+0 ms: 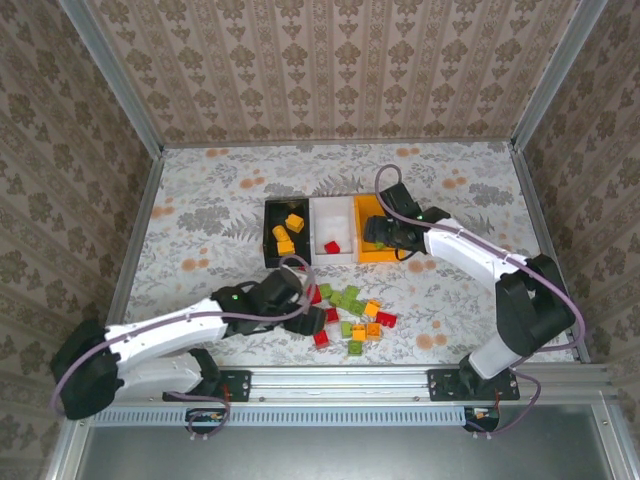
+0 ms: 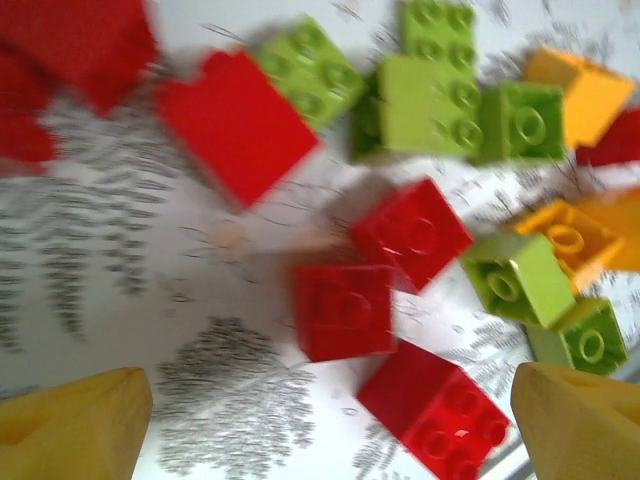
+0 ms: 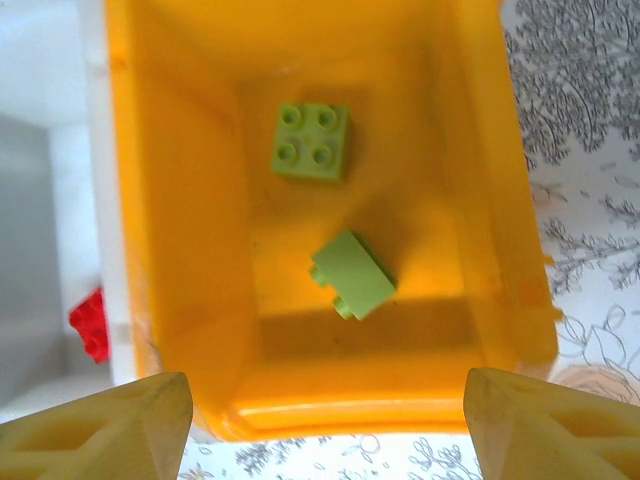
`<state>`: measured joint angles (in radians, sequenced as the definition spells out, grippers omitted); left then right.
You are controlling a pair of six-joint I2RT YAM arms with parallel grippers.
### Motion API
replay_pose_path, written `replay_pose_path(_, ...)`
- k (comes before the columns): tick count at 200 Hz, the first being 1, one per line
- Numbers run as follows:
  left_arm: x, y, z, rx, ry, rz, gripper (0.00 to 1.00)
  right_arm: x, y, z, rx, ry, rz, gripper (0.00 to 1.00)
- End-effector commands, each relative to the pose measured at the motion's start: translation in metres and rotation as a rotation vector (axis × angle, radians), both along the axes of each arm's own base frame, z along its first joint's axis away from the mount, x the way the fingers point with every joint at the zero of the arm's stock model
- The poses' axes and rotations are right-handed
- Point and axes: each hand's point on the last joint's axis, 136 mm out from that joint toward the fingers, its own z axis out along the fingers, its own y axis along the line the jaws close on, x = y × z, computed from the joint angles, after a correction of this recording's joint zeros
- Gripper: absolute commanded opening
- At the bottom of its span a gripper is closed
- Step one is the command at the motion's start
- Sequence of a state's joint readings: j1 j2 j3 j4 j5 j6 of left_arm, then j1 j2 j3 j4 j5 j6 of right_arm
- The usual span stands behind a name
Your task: Sort the legos into containers by color
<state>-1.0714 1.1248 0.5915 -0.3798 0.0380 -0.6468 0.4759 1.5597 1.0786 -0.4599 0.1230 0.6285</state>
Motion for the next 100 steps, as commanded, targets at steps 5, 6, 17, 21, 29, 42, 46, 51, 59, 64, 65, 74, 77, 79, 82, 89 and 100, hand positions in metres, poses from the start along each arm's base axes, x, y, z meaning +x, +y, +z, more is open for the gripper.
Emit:
replay_pose_path(5,-0.011,-0.022,0.001,0.044,-0.033,-0.104,0.93,-0.008,-0.001,0.003,0.022,-0.019,0.0,0.74)
replay_pose_path(6,-0.011,-0.023,0.001,0.048,-0.032,-0.106,0.92,-0.008,-0.001,0.002,0.022,-0.019,0.0,0.74)
replay_pose_path(17,-0.016,-0.027,-0.005,0.096,-0.031,-0.132,0.89,-0.009,-0.002,0.004,0.025,-0.027,0.002,0.74)
replay_pose_path(21,-0.018,-0.028,-0.007,0.112,-0.03,-0.142,0.87,-0.01,-0.003,0.004,0.024,-0.028,0.002,0.75)
replay_pose_path(29,-0.021,-0.03,-0.012,0.144,-0.027,-0.157,0.83,-0.01,-0.004,0.006,0.027,-0.035,0.003,0.75)
replay_pose_path(42,-0.027,-0.032,-0.017,0.187,-0.022,-0.181,0.77,-0.01,-0.005,0.008,0.032,-0.043,0.0,0.75)
replay_pose_path(46,-0.029,-0.032,-0.02,0.201,-0.022,-0.183,0.76,-0.009,-0.006,0.01,0.036,-0.048,-0.001,0.75)
replay_pose_path(51,-0.03,-0.032,-0.022,0.22,-0.02,-0.187,0.76,-0.009,-0.006,0.011,0.039,-0.053,-0.002,0.75)
replay_pose_path(59,-0.033,-0.031,-0.025,0.244,-0.016,-0.193,0.75,-0.009,-0.007,0.014,0.044,-0.061,-0.004,0.76)
replay_pose_path(64,-0.034,-0.03,-0.028,0.26,-0.012,-0.193,0.74,-0.009,-0.008,0.015,0.05,-0.066,-0.005,0.76)
replay_pose_path(65,-0.034,-0.03,-0.028,0.264,-0.012,-0.191,0.73,-0.009,-0.008,0.015,0.05,-0.066,-0.006,0.76)
replay_pose_path(74,-0.036,-0.028,-0.033,0.288,-0.009,-0.192,0.7,-0.009,-0.009,0.017,0.056,-0.072,-0.007,0.76)
replay_pose_path(77,-0.036,-0.027,-0.034,0.296,-0.009,-0.192,0.69,-0.009,-0.009,0.018,0.058,-0.075,-0.007,0.76)
replay_pose_path(79,-0.036,-0.027,-0.035,0.301,-0.008,-0.192,0.68,-0.009,-0.009,0.018,0.059,-0.076,-0.009,0.76)
replay_pose_path(82,-0.037,-0.027,-0.036,0.307,-0.009,-0.193,0.67,-0.009,-0.01,0.019,0.061,-0.078,-0.009,0.76)
replay_pose_path(89,-0.037,-0.026,-0.038,0.319,-0.009,-0.193,0.63,-0.008,-0.01,0.021,0.066,-0.083,-0.012,0.76)
replay_pose_path(100,-0.037,-0.025,-0.04,0.331,-0.012,-0.192,0.59,-0.008,-0.013,0.022,0.069,-0.088,-0.017,0.76)
